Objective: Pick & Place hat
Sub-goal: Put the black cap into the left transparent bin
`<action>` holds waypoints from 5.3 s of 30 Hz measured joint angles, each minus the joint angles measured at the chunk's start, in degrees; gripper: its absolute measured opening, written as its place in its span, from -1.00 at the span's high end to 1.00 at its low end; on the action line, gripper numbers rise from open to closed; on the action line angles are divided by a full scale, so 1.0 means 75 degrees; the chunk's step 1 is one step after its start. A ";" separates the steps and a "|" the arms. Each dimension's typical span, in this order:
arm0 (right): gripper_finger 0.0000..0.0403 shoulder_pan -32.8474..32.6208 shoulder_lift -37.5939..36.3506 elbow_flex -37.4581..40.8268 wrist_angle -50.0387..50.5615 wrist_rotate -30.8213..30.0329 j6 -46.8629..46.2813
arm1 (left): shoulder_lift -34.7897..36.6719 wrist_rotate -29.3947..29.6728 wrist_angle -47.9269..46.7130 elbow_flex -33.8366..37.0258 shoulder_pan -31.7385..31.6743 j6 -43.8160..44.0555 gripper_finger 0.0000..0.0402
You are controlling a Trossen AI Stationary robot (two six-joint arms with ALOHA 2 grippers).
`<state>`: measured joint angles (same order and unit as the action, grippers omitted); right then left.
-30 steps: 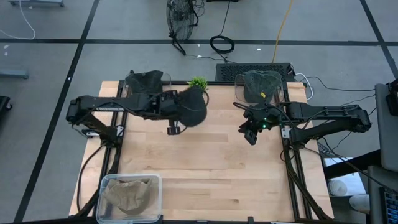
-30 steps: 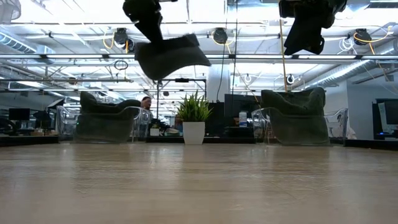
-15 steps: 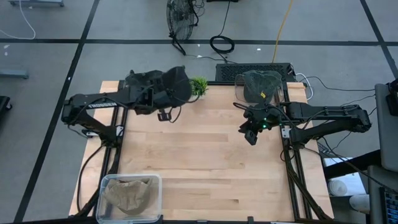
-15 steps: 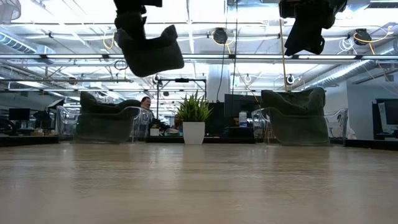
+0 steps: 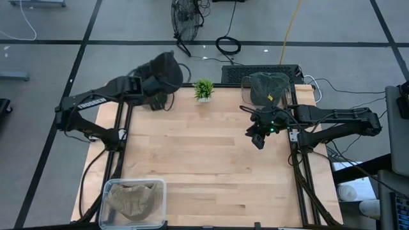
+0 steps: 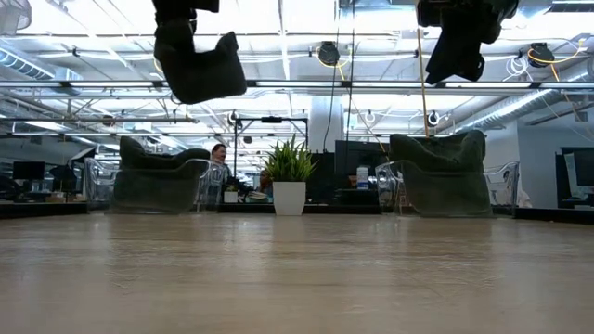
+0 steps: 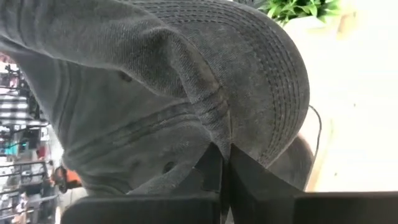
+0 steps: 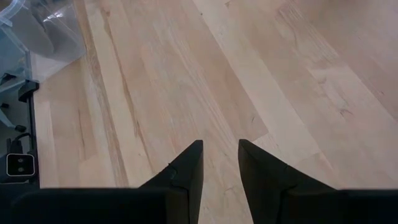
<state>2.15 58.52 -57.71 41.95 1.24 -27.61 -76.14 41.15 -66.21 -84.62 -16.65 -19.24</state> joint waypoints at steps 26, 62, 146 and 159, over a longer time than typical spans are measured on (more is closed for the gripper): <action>0.56 0.0006 -0.0001 0.0000 0.0018 -0.0613 0.0194 | 0.2652 -0.1863 0.1796 0.2552 -0.2164 -0.1815 0.99; 0.56 0.0039 -0.0002 0.0000 0.0049 -0.1611 0.0116 | 0.2906 -0.1921 0.3726 0.5878 -0.3560 -0.3589 0.97; 0.56 0.0073 -0.0002 0.0638 -0.0335 -0.1356 -0.0603 | 0.2471 -0.3056 0.1454 0.3755 -0.3267 0.5937 0.13; 0.56 0.0073 -0.0002 0.0638 -0.0535 -0.1129 -0.0233 | 0.1307 -0.2682 0.3151 0.4913 -0.3825 0.7485 0.13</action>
<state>2.70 58.50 -52.93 37.93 -7.23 -29.36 -66.34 21.04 -42.58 -47.77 -45.34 36.89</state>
